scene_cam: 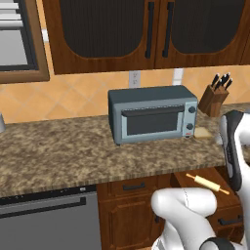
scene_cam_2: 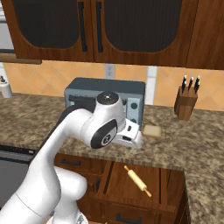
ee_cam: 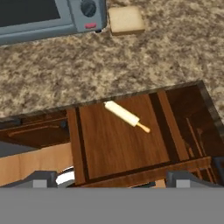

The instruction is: Pick the rolling pin from the drawer and place it on the counter.

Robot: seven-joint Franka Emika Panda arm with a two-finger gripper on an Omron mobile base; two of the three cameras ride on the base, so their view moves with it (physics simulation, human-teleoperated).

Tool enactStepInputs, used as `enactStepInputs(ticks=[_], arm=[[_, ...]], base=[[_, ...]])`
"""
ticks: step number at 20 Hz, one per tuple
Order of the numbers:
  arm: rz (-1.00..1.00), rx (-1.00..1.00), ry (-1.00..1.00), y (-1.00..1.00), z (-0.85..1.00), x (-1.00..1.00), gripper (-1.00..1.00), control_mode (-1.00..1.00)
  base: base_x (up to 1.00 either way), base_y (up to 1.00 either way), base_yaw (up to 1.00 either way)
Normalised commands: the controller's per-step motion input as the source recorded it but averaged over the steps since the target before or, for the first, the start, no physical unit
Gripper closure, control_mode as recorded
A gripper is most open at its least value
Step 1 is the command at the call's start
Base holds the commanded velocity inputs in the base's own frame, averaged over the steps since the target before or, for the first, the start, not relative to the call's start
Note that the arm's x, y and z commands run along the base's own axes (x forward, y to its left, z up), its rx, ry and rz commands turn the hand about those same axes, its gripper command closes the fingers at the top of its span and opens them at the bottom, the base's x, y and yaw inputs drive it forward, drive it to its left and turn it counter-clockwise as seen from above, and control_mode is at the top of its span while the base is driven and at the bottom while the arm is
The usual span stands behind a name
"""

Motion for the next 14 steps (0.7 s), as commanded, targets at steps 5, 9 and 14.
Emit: enactStepInputs(ticks=[5, 9, 14], arm=[[-0.09, 0.15, 0.02, -0.59, -0.5, -0.29, -1.0, -1.0], [-0.13, 0.08, 0.06, -0.54, -0.54, -0.15, -1.0, -1.0], [-0.12, 0.01, 0.11, -0.43, -0.65, 0.0, -1.0, -1.0]], base=[[0.0, 0.0, 0.0], [0.0, 0.0, 0.0], [0.0, 0.0, 0.0]])
